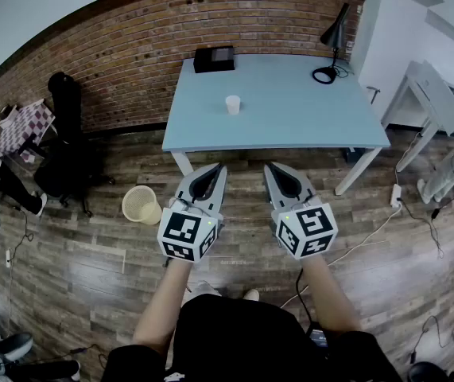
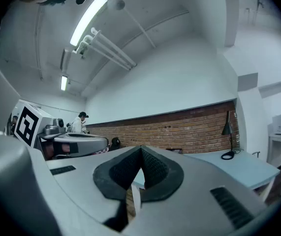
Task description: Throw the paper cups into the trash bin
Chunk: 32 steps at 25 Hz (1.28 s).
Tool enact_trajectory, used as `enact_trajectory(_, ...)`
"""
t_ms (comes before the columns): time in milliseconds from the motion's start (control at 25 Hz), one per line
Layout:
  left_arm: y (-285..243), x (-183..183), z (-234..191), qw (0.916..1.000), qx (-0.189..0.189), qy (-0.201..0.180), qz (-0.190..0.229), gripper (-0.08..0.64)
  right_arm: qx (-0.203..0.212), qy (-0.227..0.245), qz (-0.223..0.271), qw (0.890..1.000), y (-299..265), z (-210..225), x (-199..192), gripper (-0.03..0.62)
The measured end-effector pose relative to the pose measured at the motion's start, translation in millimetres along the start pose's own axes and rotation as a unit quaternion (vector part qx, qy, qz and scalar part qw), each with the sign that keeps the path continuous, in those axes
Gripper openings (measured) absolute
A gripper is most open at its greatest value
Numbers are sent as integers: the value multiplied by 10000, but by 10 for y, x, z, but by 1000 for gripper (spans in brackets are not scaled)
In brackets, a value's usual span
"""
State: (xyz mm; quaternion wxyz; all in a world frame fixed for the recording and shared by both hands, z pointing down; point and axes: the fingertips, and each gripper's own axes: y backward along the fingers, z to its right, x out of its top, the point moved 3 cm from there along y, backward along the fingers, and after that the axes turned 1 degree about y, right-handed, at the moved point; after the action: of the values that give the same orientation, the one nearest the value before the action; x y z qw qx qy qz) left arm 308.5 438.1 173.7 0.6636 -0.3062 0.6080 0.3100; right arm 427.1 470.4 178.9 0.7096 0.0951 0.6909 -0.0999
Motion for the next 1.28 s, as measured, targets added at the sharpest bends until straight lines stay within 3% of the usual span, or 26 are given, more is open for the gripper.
enact_trajectory(640,-110,-109,-250,9998,139,144,-57,2,139,30,-43,9999,-270,34,-32,2)
enact_trajectory(1280,-681,-277,-902,9995,-160,250,-96,2,74,-173,-230,9996,-1164,183,-173,2)
